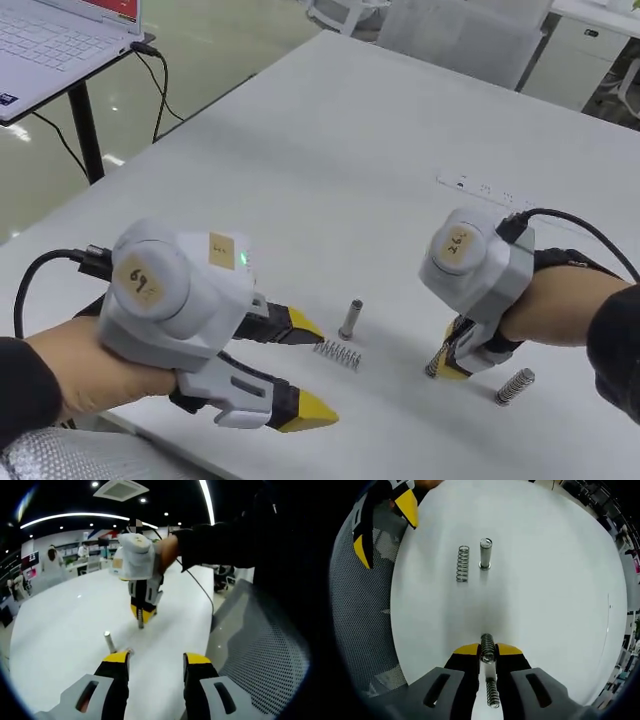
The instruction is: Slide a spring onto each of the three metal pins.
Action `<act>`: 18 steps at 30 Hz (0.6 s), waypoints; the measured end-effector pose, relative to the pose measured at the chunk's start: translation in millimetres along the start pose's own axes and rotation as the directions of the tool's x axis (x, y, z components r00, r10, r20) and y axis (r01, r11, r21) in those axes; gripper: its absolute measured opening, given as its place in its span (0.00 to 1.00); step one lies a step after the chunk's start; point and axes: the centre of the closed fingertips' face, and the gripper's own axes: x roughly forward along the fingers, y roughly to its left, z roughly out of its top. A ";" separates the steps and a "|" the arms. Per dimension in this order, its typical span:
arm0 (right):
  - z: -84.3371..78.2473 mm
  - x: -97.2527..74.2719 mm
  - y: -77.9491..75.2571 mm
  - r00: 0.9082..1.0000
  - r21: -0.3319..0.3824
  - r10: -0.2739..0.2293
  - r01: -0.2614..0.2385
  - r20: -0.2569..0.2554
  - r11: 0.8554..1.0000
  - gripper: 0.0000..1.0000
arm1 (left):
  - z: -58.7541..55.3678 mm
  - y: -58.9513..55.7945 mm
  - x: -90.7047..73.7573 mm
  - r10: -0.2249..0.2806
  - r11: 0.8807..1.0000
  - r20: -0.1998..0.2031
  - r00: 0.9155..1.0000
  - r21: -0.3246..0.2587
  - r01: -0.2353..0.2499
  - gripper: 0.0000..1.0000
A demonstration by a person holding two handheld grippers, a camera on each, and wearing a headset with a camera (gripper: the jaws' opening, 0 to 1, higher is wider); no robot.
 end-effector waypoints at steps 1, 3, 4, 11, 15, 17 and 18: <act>-0.2 0.4 0.4 1.000 0.002 0.001 -0.001 0.000 1.000 0.09 | 0.1 0.0 0.0 0.000 1.000 0.001 1.000 -0.001 0.000 0.37; -0.2 1.2 1.0 1.000 0.003 0.004 -0.004 0.000 1.000 0.09 | 0.1 -0.4 0.1 -0.002 1.000 0.001 1.000 0.000 0.002 0.37; -0.2 1.7 1.2 1.000 0.007 0.005 -0.005 0.001 1.000 0.09 | 0.1 -0.7 0.2 -0.003 1.000 0.001 1.000 0.000 0.003 0.37; 0.1 0.3 1.9 1.000 0.021 0.001 -0.001 0.016 1.000 0.14 | -0.4 -4.0 1.4 -0.016 1.000 -0.002 1.000 0.007 0.016 0.37; -1.6 -3.9 1.4 1.000 0.029 -0.010 0.009 0.026 1.000 0.14 | -0.8 -6.2 2.8 -0.028 1.000 -0.004 1.000 0.010 0.028 0.37; -2.0 -6.8 1.2 0.999 0.035 -0.017 0.015 0.033 0.999 0.15 | -0.7 -7.1 3.3 -0.032 0.999 -0.005 0.999 0.011 0.032 0.37; -2.5 -7.8 1.2 0.999 0.037 -0.019 0.018 0.036 0.999 0.15 | -0.8 -7.4 3.4 -0.033 0.999 -0.005 0.999 0.012 0.033 0.37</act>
